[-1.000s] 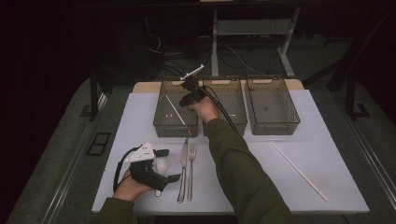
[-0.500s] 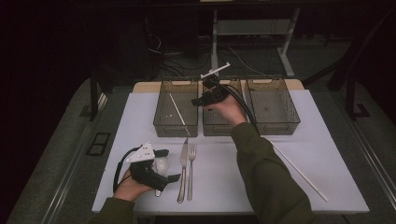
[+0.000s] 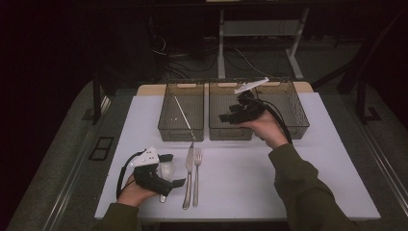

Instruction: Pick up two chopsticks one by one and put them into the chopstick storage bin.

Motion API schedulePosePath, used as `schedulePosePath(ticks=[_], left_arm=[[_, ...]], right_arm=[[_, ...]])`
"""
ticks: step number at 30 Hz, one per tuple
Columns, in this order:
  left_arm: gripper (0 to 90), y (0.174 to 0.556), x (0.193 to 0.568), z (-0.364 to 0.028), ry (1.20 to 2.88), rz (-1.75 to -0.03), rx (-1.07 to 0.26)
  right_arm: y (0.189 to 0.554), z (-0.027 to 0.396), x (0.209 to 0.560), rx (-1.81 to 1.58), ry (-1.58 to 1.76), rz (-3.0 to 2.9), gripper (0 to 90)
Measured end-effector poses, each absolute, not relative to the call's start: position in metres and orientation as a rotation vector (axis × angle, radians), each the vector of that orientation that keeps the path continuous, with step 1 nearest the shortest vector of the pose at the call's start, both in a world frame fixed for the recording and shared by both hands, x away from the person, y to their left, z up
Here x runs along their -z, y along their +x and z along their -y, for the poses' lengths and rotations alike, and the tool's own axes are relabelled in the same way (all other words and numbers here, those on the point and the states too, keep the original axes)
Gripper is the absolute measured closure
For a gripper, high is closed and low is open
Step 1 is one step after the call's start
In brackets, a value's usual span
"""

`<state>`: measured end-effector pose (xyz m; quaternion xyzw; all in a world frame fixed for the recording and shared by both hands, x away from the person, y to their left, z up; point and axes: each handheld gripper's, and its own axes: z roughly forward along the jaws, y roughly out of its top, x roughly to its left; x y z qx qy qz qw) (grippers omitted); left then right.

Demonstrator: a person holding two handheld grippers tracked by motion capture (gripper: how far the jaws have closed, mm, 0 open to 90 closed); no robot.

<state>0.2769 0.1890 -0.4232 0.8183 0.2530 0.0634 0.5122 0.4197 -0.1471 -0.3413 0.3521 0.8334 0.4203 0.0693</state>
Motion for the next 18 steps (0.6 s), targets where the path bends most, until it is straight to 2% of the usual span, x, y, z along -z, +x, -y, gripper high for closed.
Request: schedulePosePath(ticks=[7,12,18], left_arm=[[0.0,0.277,0.423,-0.189,1.966,-0.621,-0.152],[0.0,0.277,0.423,-0.188,1.972,-0.626,-0.16],[0.0,0.278,0.423,-0.188,1.975,-0.634,-0.156]], right_arm=[[0.395,0.176,0.35,-1.291,1.022,-2.508,35.7],[0.378,0.196,0.353,-1.332,1.027,-2.502,30.5],[0.355,0.217,0.361,-1.33,1.013,-2.516,34.9]])
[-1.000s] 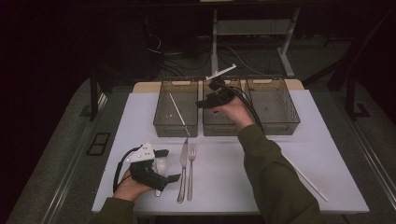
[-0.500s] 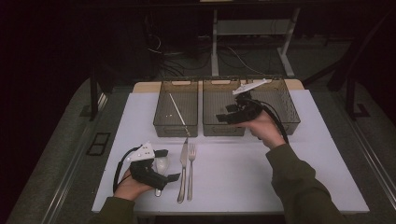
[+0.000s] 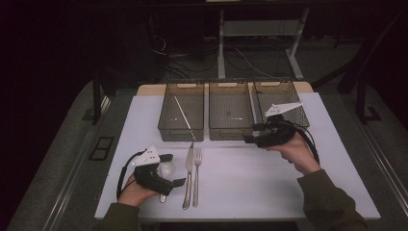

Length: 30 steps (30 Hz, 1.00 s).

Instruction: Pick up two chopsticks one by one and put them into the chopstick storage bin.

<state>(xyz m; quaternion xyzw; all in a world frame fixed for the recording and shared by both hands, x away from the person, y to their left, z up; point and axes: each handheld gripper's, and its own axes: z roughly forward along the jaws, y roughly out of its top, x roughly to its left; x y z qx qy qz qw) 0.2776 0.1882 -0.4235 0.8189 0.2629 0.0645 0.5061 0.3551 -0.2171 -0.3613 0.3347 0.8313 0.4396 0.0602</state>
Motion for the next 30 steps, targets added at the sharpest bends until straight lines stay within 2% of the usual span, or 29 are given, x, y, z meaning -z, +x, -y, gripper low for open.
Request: schedulePosePath(ticks=[9,16,23,30], left_arm=[[0.0,0.276,0.423,-0.187,1.985,-0.631,-0.17],[0.0,0.275,0.423,-0.187,1.985,-0.627,-0.168],[0.0,0.275,0.423,-0.187,1.985,-0.626,-0.163],[0.0,0.275,0.424,-0.187,1.992,-0.622,-0.164]], right_arm=[[0.329,0.249,0.376,-1.257,1.044,-2.514,35.4],[0.316,0.275,0.389,-1.148,1.112,-2.512,42.7],[0.308,0.304,0.405,-1.031,1.21,-2.498,55.2],[0.294,0.331,0.417,-0.938,1.276,-2.491,63.9]])
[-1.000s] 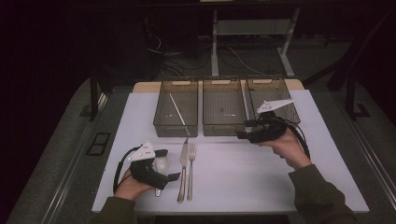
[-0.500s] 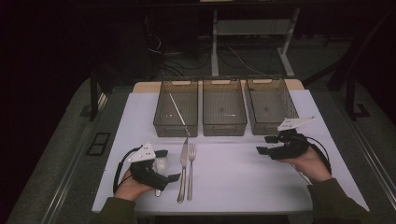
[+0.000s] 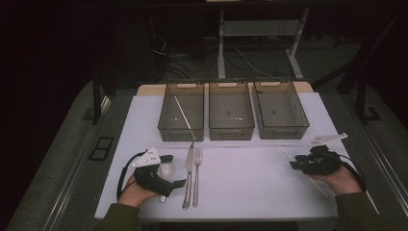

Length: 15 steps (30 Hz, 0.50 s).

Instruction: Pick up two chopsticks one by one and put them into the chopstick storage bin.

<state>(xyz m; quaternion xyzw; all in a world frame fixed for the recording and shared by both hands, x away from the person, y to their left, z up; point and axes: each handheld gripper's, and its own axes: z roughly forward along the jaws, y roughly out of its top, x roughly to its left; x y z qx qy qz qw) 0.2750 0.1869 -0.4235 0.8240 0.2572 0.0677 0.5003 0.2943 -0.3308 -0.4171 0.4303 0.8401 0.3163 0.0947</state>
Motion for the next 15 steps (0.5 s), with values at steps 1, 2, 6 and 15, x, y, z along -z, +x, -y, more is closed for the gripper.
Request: schedulePosePath(ticks=[1,2,6,15], left_arm=[[0.0,0.275,0.424,-0.187,1.992,-0.623,-0.163],[0.0,0.275,0.423,-0.187,1.991,-0.623,-0.163],[0.0,0.274,0.423,-0.188,1.99,-0.624,-0.166],[0.0,0.274,0.423,-0.187,1.994,-0.623,-0.167]], right_arm=[[0.292,0.333,0.418,-0.933,1.284,-2.493,65.5],[0.29,0.337,0.42,-0.92,1.293,-2.496,67.1],[0.285,0.343,0.424,-0.894,1.319,-2.495,70.4],[0.274,0.356,0.43,-0.828,1.345,-2.497,76.5]])
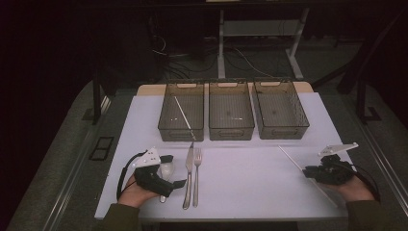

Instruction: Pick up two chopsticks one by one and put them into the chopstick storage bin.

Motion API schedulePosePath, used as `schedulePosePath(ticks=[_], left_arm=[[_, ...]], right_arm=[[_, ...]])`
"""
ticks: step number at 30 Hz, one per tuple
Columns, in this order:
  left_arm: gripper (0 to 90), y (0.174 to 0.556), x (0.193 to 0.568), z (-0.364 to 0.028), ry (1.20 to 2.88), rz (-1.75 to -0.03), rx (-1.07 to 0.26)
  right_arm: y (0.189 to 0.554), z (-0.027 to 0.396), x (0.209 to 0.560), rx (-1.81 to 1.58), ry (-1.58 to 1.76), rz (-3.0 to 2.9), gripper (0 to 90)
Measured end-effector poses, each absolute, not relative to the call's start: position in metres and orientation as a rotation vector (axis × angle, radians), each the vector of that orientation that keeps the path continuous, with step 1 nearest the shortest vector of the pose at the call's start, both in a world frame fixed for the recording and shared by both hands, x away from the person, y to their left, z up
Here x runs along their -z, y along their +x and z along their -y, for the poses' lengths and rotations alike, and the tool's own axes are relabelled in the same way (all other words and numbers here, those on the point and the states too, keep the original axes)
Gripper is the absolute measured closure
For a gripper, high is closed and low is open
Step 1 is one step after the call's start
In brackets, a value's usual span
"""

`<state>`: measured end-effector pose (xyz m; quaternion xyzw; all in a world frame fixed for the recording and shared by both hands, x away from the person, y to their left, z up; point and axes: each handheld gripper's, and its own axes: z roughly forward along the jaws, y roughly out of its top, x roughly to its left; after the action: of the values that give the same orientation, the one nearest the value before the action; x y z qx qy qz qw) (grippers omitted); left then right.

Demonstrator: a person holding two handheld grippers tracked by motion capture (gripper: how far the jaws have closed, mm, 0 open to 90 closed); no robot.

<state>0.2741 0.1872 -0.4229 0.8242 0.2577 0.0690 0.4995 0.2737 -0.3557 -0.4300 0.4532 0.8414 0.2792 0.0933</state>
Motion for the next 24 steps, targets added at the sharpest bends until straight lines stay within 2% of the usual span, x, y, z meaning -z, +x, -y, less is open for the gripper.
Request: schedulePosePath(ticks=[7,24], left_arm=[[0.0,0.2742,0.423,-0.1871,1.997,-0.62,-0.167],[0.0,0.2741,0.4228,-0.1866,1.998,-0.615,-0.166]], right_arm=[[0.2711,0.3572,0.4348,-0.79,1.342,-2.524,82.3],[0.2725,0.35,0.4333,-0.804,1.272,-2.553,84.2]])
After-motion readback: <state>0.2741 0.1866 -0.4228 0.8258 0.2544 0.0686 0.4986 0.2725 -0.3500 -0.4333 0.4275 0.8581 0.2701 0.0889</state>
